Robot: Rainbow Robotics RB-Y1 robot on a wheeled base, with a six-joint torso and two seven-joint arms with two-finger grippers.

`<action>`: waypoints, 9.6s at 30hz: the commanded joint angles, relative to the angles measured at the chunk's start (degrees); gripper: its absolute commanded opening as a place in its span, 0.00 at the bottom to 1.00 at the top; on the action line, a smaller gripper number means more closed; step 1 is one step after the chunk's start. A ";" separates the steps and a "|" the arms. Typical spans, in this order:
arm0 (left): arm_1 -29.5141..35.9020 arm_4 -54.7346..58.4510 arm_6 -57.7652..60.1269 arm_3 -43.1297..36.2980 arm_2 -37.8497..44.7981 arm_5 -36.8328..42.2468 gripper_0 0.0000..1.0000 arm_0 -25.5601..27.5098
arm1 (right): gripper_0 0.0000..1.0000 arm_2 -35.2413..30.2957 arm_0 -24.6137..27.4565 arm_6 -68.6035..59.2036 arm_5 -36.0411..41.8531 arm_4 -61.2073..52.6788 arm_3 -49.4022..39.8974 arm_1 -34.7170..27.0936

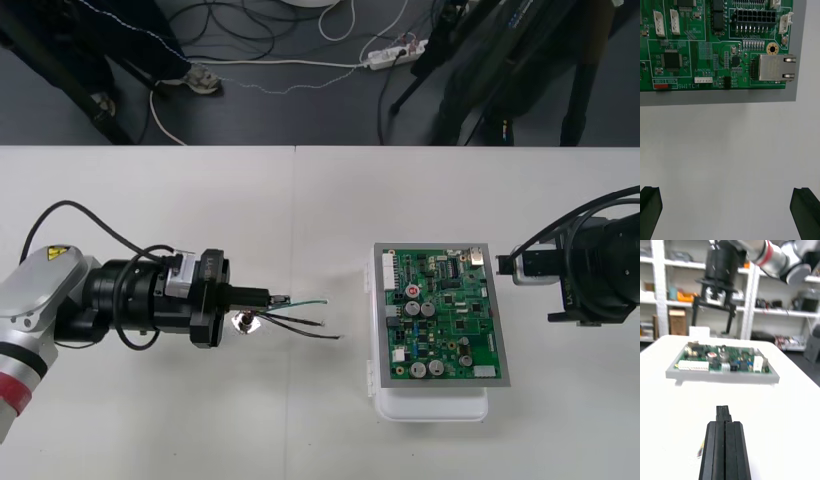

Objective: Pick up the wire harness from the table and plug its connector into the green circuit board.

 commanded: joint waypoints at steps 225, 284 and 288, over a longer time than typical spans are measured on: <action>-10.02 -12.57 1.48 -15.60 -17.37 24.96 0.00 -0.85 | 1.00 10.67 -3.45 -0.99 -0.32 10.05 0.78 10.08; 11.43 -12.22 20.37 -25.36 21.74 0.97 0.48 7.93 | 1.00 -11.83 0.32 9.29 -0.32 -26.16 4.29 -6.44; 15.21 -10.11 26.26 -29.40 24.02 0.53 0.48 7.85 | 1.00 -15.79 0.24 8.50 -0.32 -36.44 5.78 -6.44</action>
